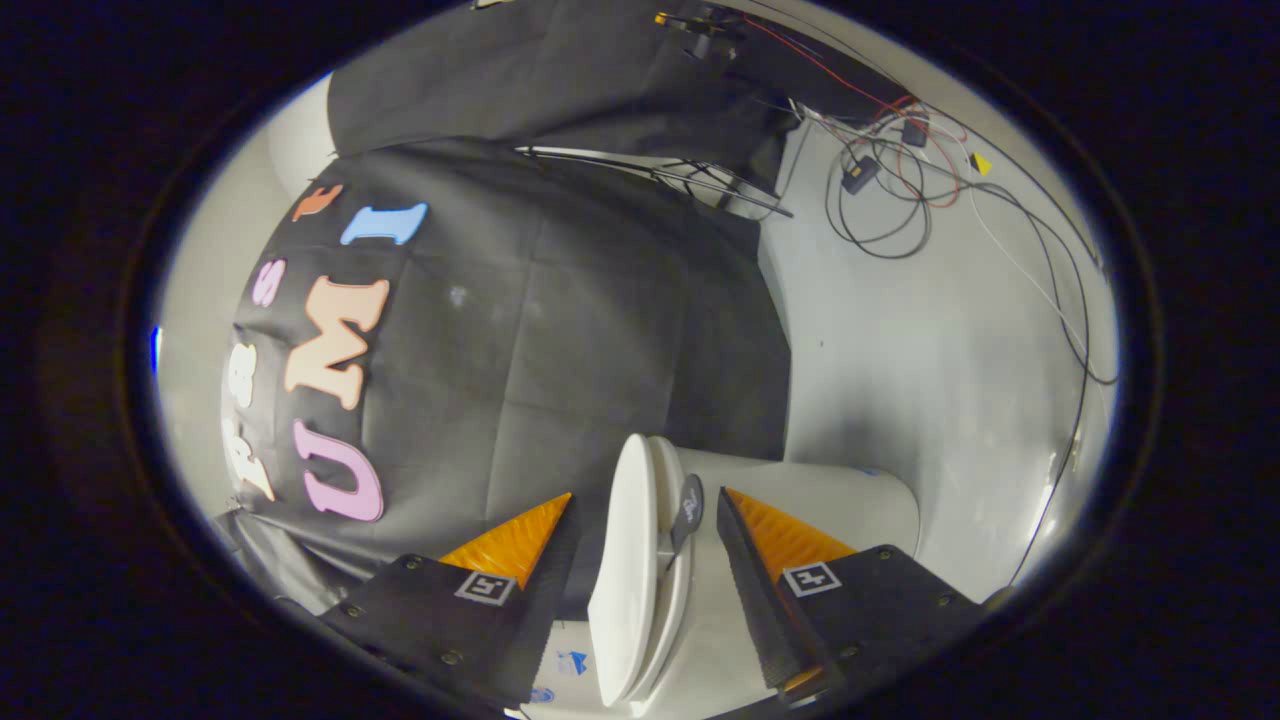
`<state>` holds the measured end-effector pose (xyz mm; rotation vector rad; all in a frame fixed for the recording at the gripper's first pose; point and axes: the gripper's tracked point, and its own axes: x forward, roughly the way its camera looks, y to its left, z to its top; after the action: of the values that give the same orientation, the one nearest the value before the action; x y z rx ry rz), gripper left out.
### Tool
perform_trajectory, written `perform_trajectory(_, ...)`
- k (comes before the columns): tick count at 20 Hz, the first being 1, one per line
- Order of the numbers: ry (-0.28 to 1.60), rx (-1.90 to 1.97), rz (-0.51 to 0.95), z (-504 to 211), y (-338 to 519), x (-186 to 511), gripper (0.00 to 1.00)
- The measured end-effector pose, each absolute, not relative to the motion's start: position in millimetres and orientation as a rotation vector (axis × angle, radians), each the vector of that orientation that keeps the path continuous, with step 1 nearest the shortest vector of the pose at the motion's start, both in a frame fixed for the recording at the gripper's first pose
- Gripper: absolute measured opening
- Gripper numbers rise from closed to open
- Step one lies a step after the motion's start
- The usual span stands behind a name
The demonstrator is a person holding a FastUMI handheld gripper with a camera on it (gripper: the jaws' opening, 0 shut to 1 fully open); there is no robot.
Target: Open the toilet lid.
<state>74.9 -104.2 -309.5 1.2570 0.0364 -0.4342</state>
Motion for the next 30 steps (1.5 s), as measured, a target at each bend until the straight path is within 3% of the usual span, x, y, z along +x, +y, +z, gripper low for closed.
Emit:
perform_trajectory(10, 0.016, 1.355, -0.336, -315.3, -107.2, 131.4, 0.8)
perform_trajectory(11, 0.082, 1.334, -0.384, -328.1, -111.5, 134.2, 0.8)
perform_trajectory(13, 0.098, 1.322, -0.344, -325.5, -101.2, 139.4, 0.47)
perform_trajectory(14, 0.131, 1.298, -0.375, -332.8, -104.5, 137.9, 0.47)
perform_trajectory(16, 0.156, 1.278, -0.385, -333.3, -104.2, 139.5, 0.17)
perform_trajectory(30, 0.066, 0.899, -0.138, -145.6, -9.6, 155.5, 0.16)
